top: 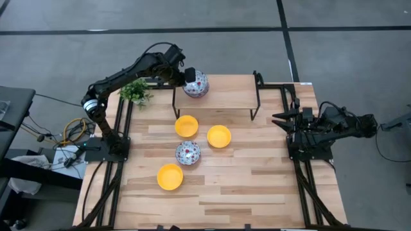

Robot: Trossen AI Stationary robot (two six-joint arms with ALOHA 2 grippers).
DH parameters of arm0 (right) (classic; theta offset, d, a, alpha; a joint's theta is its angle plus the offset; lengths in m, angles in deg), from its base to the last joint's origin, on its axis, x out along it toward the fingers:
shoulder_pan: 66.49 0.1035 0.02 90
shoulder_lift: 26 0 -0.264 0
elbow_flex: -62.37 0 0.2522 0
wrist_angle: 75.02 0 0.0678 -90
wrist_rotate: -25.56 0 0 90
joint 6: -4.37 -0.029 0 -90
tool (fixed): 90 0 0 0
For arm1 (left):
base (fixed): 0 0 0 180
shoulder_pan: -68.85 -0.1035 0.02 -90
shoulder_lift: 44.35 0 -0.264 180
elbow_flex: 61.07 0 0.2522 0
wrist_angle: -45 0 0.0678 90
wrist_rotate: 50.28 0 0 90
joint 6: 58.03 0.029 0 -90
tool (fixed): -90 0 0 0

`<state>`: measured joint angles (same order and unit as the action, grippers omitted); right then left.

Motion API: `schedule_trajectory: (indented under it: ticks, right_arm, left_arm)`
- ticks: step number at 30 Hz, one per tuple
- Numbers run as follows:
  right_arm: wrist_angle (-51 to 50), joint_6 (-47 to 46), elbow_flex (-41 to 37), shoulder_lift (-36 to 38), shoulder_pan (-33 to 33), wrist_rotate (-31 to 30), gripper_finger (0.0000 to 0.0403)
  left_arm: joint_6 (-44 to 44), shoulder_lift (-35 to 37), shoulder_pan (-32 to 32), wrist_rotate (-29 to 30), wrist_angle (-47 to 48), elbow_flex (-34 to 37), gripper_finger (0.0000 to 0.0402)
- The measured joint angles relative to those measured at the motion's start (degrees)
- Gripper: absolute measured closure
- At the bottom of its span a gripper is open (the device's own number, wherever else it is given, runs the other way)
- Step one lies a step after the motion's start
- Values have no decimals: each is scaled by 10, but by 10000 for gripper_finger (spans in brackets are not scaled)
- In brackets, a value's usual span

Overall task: Pick & Place Mini bowls
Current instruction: Stack the bottom white patterned bowl on top of the white patterned bowl on the shelf

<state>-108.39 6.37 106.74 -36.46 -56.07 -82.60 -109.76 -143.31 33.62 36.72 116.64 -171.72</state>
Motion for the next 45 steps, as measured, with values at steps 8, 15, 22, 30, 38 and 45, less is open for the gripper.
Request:
schedule_trajectory:
  ticks: [8,15,22,30,38,45]
  right_arm:
    - [0,0,0,0,0,0,308]
    - [0,0,0,0,0,0,308]
    - [4,0,0,0,0,-14,308]
    - [4,0,0,0,0,-15,308]
    - [4,0,0,0,0,-15,308]
    - [4,0,0,0,0,-15,308]
  left_arm:
    - [0,0,0,0,0,0,388]
    - [-3,0,0,0,-2,13,387]
    - [-3,0,2,1,-9,14,387]
    - [-2,0,0,-2,-17,14,385]
    - [-2,0,0,-2,-23,14,365]
    - [-2,0,-1,-2,-27,14,362]
